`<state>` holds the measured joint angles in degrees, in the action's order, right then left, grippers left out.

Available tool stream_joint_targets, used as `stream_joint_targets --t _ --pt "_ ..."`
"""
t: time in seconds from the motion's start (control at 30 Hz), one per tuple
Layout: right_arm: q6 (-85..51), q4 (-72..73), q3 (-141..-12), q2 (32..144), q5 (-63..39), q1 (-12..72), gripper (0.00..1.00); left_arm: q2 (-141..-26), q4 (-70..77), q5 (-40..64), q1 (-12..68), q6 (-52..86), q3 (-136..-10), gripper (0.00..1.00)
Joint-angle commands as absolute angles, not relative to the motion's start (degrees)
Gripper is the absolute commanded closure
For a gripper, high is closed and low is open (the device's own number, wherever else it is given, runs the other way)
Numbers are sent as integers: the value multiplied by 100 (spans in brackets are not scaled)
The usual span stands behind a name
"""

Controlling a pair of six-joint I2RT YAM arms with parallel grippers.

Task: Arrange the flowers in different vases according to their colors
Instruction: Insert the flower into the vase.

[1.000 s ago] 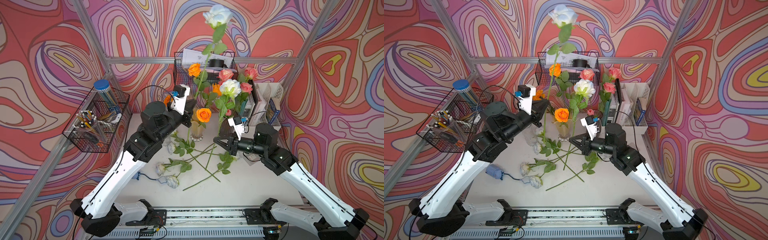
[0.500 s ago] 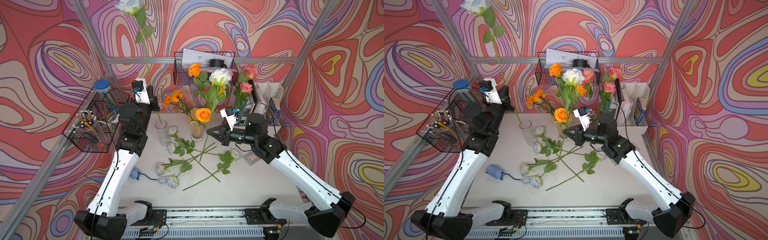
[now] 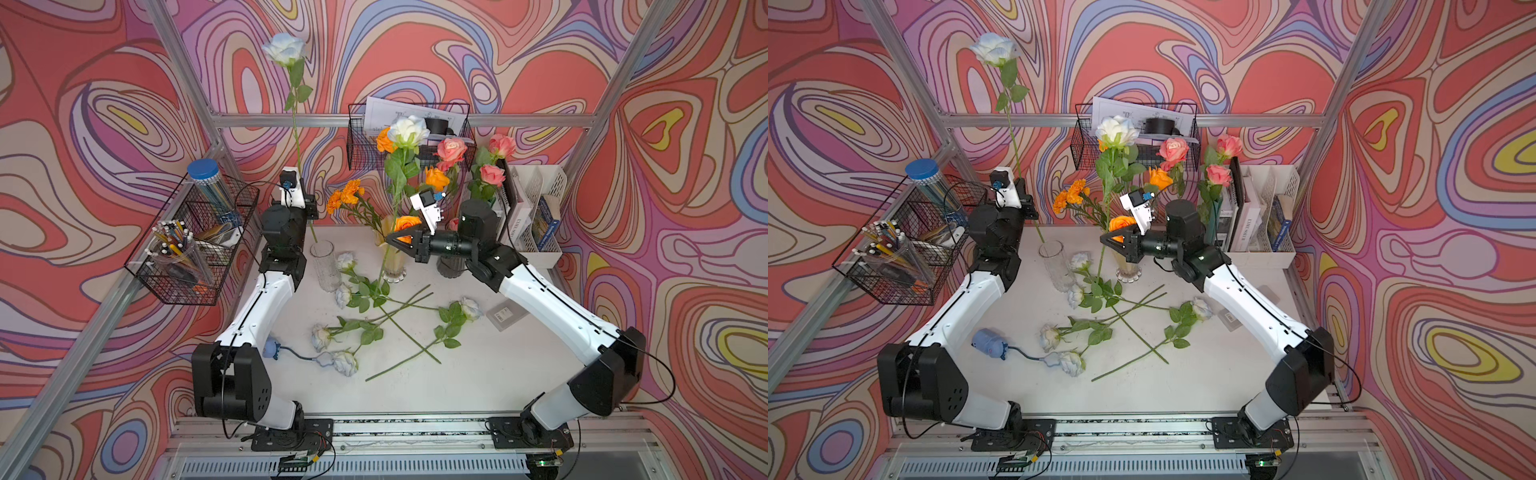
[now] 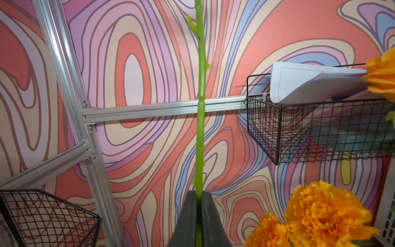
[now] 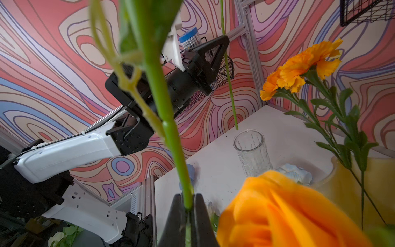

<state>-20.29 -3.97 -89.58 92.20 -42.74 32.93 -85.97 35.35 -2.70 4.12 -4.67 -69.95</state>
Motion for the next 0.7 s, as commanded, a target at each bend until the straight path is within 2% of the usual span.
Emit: stream_joint_targets --t 0.0,0.37,0.47,0.67 --pt "-2160 -33 -9402 9599 -4579 3279 100 -8810 4411 -160 366 -536 -6834 100" --pt "-2455 310 -10096 10545 -4801 3280 100 -9139 5309 -202 325 -270 -5823 99" --pt "-2614 577 -10195 10699 -4861 3287 100 -9074 5530 -308 323 -155 -5488 78" --pt "-2671 533 -10738 11039 -4925 3345 100 -8750 5404 -344 325 -58 -5171 54"
